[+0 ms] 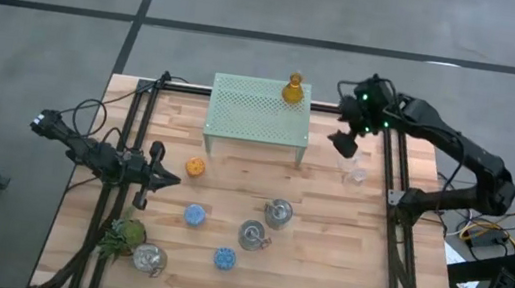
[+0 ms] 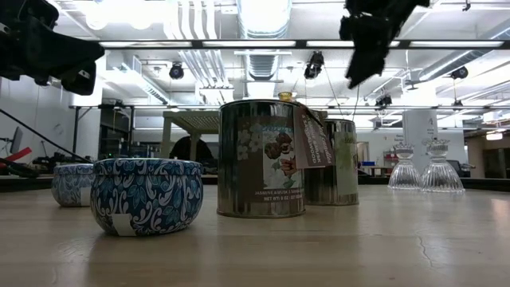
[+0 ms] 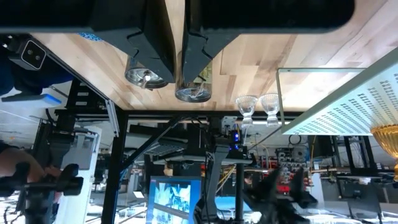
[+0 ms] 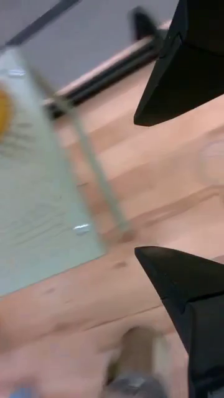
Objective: Pick & Place candle stick holders
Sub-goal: Put the bottom transparent glass candle holder on the shelf
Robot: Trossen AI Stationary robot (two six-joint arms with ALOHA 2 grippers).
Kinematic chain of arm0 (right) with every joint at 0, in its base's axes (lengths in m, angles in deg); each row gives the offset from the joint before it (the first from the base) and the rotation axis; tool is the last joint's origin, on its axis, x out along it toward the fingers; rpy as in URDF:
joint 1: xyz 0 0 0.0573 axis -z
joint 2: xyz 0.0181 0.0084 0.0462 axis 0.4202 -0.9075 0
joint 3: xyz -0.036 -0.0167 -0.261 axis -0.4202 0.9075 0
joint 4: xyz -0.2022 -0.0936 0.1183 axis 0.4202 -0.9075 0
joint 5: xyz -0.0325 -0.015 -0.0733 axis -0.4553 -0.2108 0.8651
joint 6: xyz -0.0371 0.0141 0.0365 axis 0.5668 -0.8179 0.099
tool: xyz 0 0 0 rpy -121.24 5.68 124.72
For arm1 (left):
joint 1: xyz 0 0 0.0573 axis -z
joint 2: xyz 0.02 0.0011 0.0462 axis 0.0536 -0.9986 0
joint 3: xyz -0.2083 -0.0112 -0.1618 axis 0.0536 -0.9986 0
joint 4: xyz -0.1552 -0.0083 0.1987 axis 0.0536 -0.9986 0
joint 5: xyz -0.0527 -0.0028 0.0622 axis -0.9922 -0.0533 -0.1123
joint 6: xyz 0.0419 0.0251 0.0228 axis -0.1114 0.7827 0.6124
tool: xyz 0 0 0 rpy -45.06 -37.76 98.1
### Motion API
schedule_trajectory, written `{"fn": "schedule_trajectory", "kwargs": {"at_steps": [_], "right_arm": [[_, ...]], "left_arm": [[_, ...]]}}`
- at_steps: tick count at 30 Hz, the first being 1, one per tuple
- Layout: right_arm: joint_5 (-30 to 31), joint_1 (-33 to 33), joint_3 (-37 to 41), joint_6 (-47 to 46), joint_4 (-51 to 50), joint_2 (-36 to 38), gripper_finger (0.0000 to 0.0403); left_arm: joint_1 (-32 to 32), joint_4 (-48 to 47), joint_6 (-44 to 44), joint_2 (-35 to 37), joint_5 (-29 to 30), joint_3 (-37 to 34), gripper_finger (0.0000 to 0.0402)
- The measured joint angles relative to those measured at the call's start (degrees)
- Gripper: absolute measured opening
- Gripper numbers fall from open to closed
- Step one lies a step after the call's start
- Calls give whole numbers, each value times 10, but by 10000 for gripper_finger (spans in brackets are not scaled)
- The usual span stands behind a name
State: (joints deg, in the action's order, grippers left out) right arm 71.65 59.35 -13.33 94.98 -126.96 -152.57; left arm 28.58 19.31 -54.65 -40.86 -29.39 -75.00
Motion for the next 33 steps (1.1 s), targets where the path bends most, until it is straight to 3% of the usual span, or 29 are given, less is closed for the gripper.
{"fn": "schedule_trajectory", "kwargs": {"at_steps": [7,14,19,33], "right_arm": [[12,-16,66,-113,-60,33,325],[19,-17,154,-168,-80,83,325],[81,-17,206,-208,-111,116,325],[86,-64,329,-276,-62,160,324]], "left_arm": [[0,0,0,0,0,0,30],[0,0,0,0,0,0,30],[0,0,0,0,0,0,30],[0,0,0,0,0,0,30]]}}
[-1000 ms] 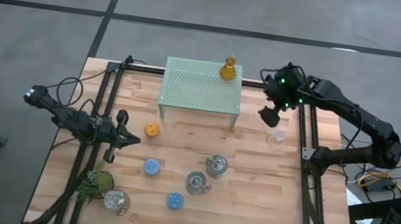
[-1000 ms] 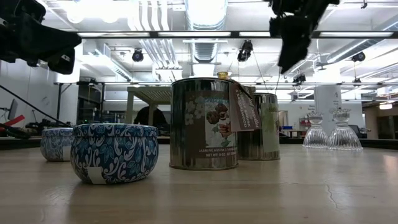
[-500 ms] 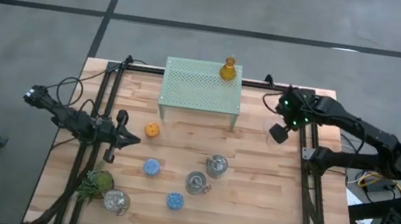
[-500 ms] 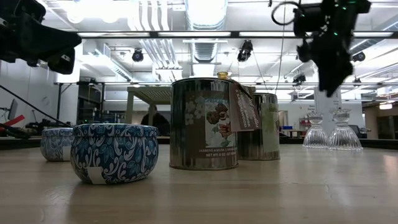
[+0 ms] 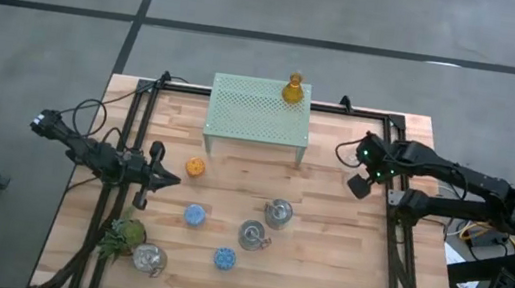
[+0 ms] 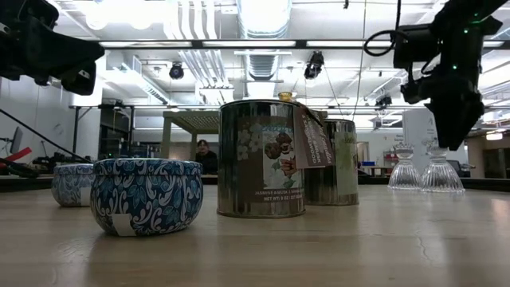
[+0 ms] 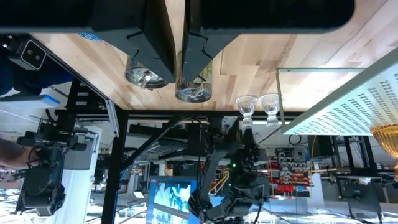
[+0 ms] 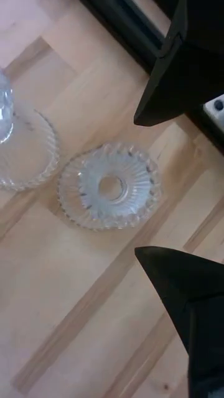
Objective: Pick & Place candle stick holders
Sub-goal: Put the bottom transparent glass candle holder on the shelf
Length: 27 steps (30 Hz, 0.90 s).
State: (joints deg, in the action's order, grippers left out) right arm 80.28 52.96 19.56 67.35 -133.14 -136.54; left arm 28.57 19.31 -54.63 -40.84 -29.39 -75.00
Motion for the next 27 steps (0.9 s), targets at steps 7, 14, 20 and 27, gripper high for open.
{"fn": "schedule_trajectory", "kwargs": {"at_steps": [7,14,20,27], "right_arm": [[20,-34,8,-94,31,0,324],[64,-81,32,-151,73,-1,324],[76,-103,63,-165,121,0,300],[76,-118,89,-162,171,0,237]], "left_arm": [[0,0,0,0,0,0,30],[0,0,0,0,0,0,30],[0,0,0,0,0,0,30],[0,0,0,0,0,0,30]]}}
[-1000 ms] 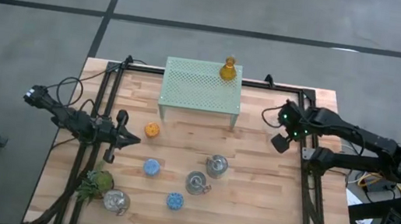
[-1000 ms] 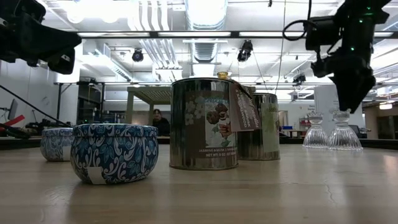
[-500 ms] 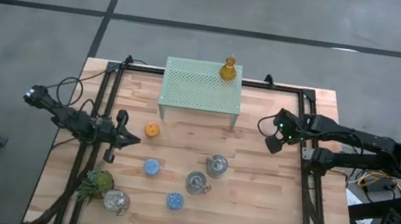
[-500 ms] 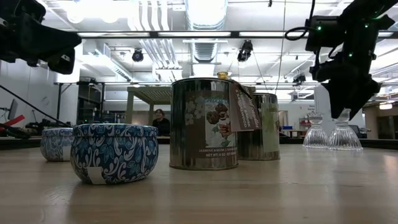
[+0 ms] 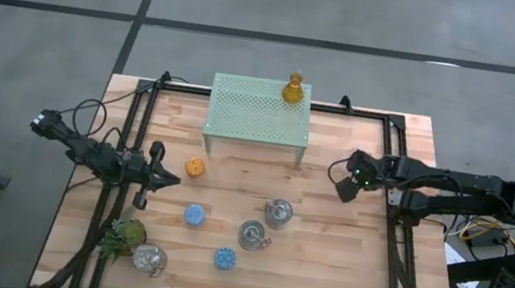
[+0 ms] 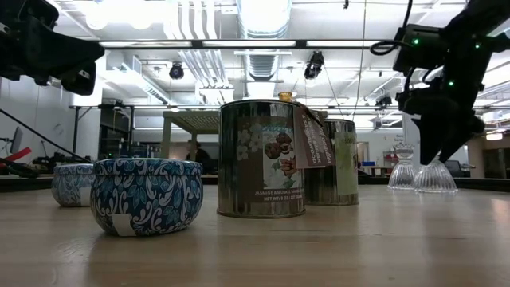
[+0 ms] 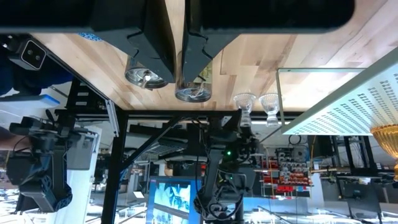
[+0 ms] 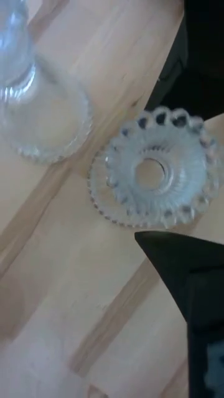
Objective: Pick & Place candle stick holders
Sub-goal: Put the bottom transparent glass candle holder on the shelf
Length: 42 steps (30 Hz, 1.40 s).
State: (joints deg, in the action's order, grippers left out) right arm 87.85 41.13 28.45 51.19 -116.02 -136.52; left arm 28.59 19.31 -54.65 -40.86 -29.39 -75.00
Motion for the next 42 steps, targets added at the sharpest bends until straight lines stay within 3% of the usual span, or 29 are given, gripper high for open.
{"fn": "schedule_trajectory", "kwargs": {"at_steps": [6,13,27,42], "right_arm": [[2,-23,14,12,64,0,189],[51,-64,18,14,117,0,154],[64,-105,97,44,313,1,137],[57,-135,39,90,316,0,132]], "left_arm": [[0,0,0,0,0,0,30],[0,0,0,0,0,0,30],[0,0,0,0,0,0,30],[0,0,0,0,0,0,30]]}}
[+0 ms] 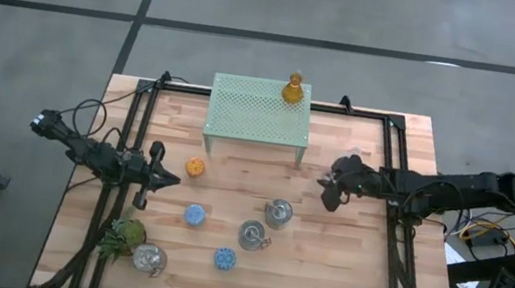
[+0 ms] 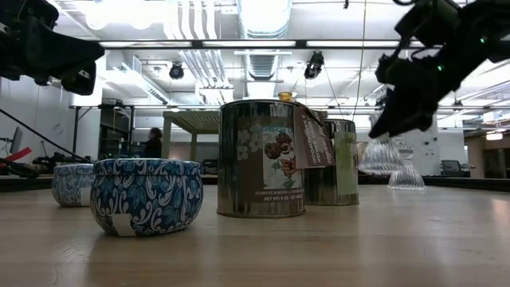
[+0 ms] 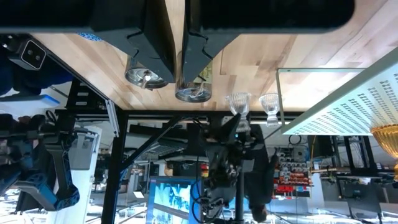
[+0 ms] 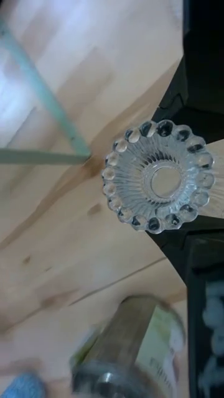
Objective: Pick & Place candle stick holders
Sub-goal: Put the bottom transparent glass candle holder on the shelf
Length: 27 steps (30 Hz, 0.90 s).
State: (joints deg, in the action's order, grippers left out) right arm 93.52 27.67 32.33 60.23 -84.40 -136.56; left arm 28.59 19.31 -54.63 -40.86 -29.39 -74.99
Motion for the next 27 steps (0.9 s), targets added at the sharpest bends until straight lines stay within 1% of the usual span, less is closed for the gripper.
{"fn": "schedule_trajectory", "kwargs": {"at_steps": [8,15,19,24,27], "right_arm": [[3,-2,-95,54,-84,0,132],[6,-1,-192,115,-111,-1,132],[6,16,-249,158,-110,-7,132],[-4,49,-312,203,-112,-46,132],[-36,76,-351,232,-116,-92,132]], "left_arm": [[0,0,0,0,0,0,30],[0,0,0,0,0,0,30],[0,0,0,0,0,0,30],[0,0,0,0,0,0,30],[0,0,0,0,0,0,30]]}}
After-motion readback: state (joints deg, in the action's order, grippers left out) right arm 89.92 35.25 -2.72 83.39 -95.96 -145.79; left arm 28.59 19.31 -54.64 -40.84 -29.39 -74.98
